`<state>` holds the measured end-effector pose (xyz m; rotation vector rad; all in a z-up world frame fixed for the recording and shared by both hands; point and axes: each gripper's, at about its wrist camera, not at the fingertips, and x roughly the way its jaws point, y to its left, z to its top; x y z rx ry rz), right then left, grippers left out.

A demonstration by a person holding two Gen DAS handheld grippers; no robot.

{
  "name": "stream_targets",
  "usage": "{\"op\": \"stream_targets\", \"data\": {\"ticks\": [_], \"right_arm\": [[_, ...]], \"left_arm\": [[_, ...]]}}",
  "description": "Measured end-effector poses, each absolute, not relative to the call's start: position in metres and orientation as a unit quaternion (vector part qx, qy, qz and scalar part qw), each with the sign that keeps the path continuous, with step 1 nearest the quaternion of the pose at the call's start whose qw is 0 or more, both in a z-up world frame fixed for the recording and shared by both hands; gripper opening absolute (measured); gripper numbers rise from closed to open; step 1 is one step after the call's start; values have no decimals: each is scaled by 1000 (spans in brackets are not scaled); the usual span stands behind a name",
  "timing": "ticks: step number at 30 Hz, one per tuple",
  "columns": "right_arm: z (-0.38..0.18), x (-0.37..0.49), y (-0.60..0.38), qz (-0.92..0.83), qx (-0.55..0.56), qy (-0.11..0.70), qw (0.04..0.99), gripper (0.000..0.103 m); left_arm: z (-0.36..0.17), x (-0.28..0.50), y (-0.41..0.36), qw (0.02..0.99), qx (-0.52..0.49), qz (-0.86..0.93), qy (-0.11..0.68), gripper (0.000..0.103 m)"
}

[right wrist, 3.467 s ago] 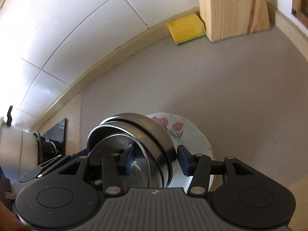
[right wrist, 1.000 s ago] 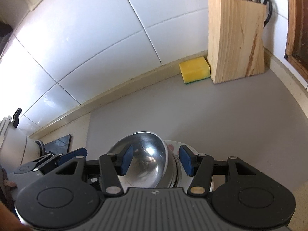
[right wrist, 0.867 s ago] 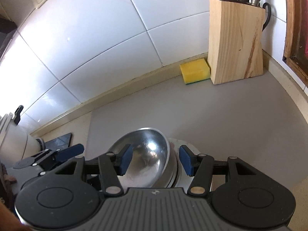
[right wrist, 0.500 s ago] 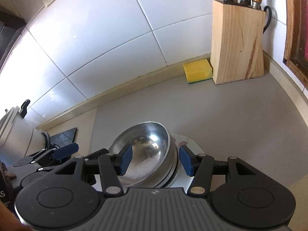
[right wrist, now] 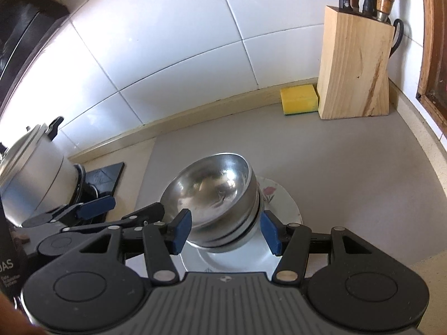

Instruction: Organize plates and bowls

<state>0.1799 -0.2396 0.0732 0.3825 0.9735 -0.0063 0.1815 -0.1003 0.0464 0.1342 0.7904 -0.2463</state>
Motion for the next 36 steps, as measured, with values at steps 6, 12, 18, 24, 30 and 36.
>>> {"op": "stream_targets", "data": {"ticks": [6,12,18,24,30,36], "right_arm": [[73,163,-240,14,179,465,867,41],[72,154,-235,30,175,464,868,42],[66,143,-224,44,161,467,869,42],[57,124,-216,43,141,464,874,42],[47,106,-218,33,145,463,874,43],[40,92,-216,21,138,457,878,43]], "left_arm": [[49,166,-94,916,55,-107,382,84],[53,149,-80,920,36,-94,379,85],[46,127,-76,921,39,-84,379,85],[32,108,-75,916,28,-78,392,85],[21,94,-78,912,26,-74,402,86],[16,85,-86,910,24,-75,408,86]]}}
